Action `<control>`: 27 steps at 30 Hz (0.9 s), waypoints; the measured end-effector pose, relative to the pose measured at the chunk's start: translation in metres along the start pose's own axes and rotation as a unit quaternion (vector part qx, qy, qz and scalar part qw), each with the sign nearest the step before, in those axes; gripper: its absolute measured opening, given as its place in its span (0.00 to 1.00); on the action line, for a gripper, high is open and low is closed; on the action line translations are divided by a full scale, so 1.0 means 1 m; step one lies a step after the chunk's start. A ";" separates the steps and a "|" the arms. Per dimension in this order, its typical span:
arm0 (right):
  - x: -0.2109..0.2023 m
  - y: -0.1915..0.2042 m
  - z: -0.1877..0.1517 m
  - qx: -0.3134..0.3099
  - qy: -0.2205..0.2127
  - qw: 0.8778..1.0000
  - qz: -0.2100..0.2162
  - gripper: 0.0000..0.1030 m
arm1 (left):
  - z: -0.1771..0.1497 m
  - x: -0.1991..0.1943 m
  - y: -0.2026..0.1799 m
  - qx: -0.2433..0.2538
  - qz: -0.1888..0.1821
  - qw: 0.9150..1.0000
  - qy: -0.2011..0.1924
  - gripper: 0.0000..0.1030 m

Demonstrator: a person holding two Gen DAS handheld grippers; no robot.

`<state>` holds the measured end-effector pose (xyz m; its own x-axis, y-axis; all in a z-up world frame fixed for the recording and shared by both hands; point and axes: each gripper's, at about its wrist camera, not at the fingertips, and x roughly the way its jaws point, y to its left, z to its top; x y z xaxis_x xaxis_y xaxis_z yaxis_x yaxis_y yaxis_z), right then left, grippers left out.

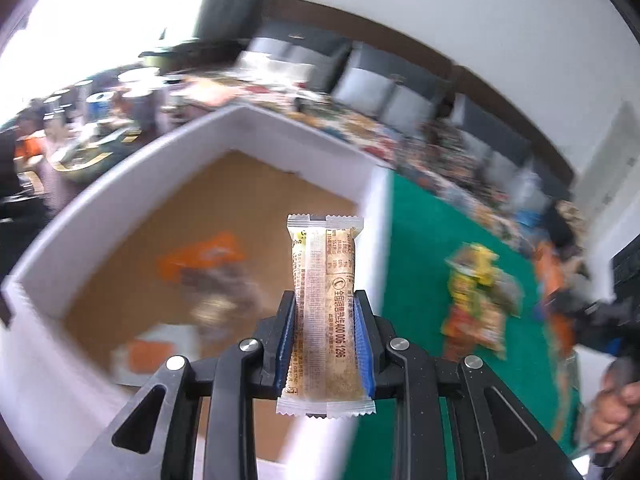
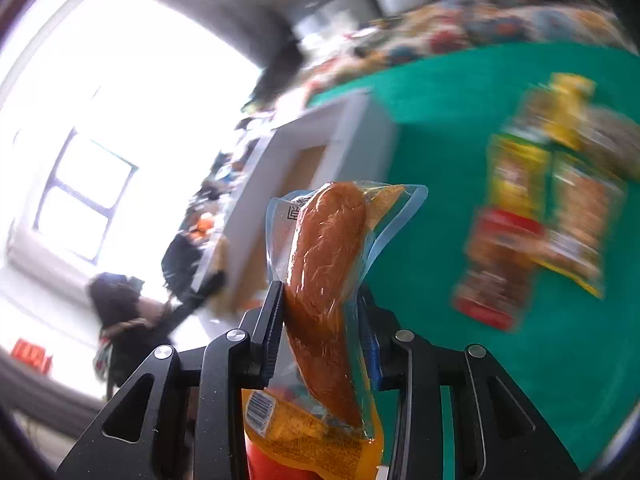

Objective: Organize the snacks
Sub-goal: 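Carry the cream bar and sausage pack into the box and release both, then return both tools to the remaining snacks on the bed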

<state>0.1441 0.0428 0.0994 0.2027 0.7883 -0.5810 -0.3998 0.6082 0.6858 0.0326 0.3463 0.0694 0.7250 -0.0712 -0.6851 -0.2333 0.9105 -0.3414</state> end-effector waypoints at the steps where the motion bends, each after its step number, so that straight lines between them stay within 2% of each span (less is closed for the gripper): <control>1: 0.013 0.019 0.005 -0.014 0.006 1.000 0.008 0.35 | 0.002 -0.001 0.013 -0.005 0.017 1.000 -0.001 0.26; 2: 0.028 0.036 0.011 -0.030 0.012 0.999 0.011 0.36 | 0.004 -0.001 0.029 -0.009 0.043 0.999 -0.001 0.26; 5: 0.074 0.078 0.022 -0.063 0.025 0.998 0.014 0.39 | 0.003 -0.002 0.056 -0.014 0.085 0.996 -0.002 0.26; 7: 0.104 0.095 0.023 -0.069 0.038 0.997 0.018 0.53 | 0.003 0.001 0.072 -0.021 0.112 0.993 0.000 0.34; 8: 0.120 0.100 0.023 -0.069 0.050 0.996 0.015 0.65 | 0.001 0.001 0.081 -0.029 0.122 0.992 0.003 0.54; 9: 0.128 0.102 0.023 -0.065 0.060 0.996 0.009 0.68 | -0.002 0.001 0.086 -0.036 0.131 0.991 0.006 0.78; 10: 0.140 0.102 0.023 -0.062 0.072 0.995 0.006 0.68 | -0.004 0.001 0.090 -0.043 0.141 0.989 0.004 0.85; 12: 0.143 0.098 0.020 -0.057 0.077 0.995 -0.003 0.68 | -0.011 -0.008 0.099 -0.054 0.151 0.987 -0.011 0.87; 15: 0.119 0.083 0.014 -0.063 0.054 0.996 -0.012 0.69 | -0.017 -0.012 0.096 -0.075 0.128 0.989 -0.011 0.87; 17: 0.100 0.061 0.009 -0.081 0.029 0.995 -0.054 0.69 | -0.020 -0.013 0.082 -0.081 0.097 0.992 -0.018 0.87; 19: 0.076 0.027 -0.006 -0.102 -0.005 0.987 -0.125 0.69 | -0.024 -0.014 0.054 -0.070 0.060 0.995 -0.021 0.87; 21: 0.050 -0.017 -0.027 -0.106 -0.030 0.973 -0.204 0.69 | -0.029 -0.013 0.017 -0.044 0.019 0.999 -0.020 0.87; 24: 0.000 -0.101 -0.063 -0.066 -0.052 0.949 -0.302 0.69 | -0.042 -0.004 -0.048 0.009 -0.038 0.999 -0.005 0.91; 27: -0.071 -0.174 -0.098 -0.019 -0.099 0.913 -0.395 0.69 | -0.068 0.022 -0.119 0.072 -0.086 0.993 0.034 0.97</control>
<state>0.1117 -0.1281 -0.0210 0.5977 0.1078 -0.7944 -0.0890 0.9937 0.0678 0.0323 0.2085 0.0518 0.6994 -0.2535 -0.6683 -0.0106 0.9312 -0.3643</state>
